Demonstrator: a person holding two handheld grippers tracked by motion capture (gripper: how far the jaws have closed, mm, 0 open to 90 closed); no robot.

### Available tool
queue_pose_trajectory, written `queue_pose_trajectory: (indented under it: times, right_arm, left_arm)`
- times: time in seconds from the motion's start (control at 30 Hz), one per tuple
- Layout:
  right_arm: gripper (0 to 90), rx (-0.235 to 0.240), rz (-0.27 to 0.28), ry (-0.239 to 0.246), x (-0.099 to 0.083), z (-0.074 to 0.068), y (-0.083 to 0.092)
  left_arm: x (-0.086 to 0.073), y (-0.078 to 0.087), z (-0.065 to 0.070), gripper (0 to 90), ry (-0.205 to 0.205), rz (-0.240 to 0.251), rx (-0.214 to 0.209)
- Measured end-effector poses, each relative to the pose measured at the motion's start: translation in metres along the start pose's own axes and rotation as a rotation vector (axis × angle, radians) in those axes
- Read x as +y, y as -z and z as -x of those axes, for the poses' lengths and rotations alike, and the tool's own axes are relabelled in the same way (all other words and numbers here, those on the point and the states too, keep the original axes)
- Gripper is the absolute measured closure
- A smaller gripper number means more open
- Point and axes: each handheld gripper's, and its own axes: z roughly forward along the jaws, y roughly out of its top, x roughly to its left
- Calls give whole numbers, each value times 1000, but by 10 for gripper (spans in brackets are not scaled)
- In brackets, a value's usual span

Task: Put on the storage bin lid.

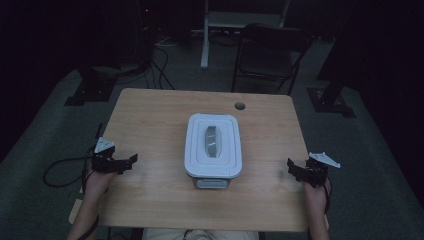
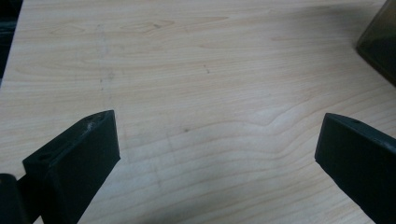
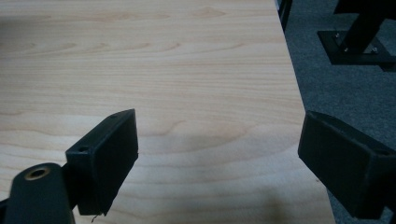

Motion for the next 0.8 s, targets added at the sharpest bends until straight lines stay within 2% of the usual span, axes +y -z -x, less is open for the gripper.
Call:
queue_pose_trajectory:
  times: [0.1, 0.3, 0.4, 0.47, 0.57, 0.8]
  right_arm:
    - [117, -5, -14, -3, -3, 1, 0]
    - [117, -24, -51, 26, -9, 0, 0]
    - [117, -26, -68, 13, -12, 0, -1]
    - [117, -34, -78, 31, -14, -1, -2]
    - [117, -29, -83, 34, -15, -2, -2]
    - [118, -36, -128, 32, -14, -3, -5]
  left_arm:
    - [-4, 1, -2, 5, 9, -14, 9]
    - [-14, 2, -5, 6, 30, -44, 26]
    - [-18, 2, -5, 5, 36, -59, 29]
    - [-21, 4, -6, 6, 40, -66, 35]
    - [-23, 5, -8, 6, 50, -79, 43]
    - [-29, 7, -8, 6, 53, -138, 81]
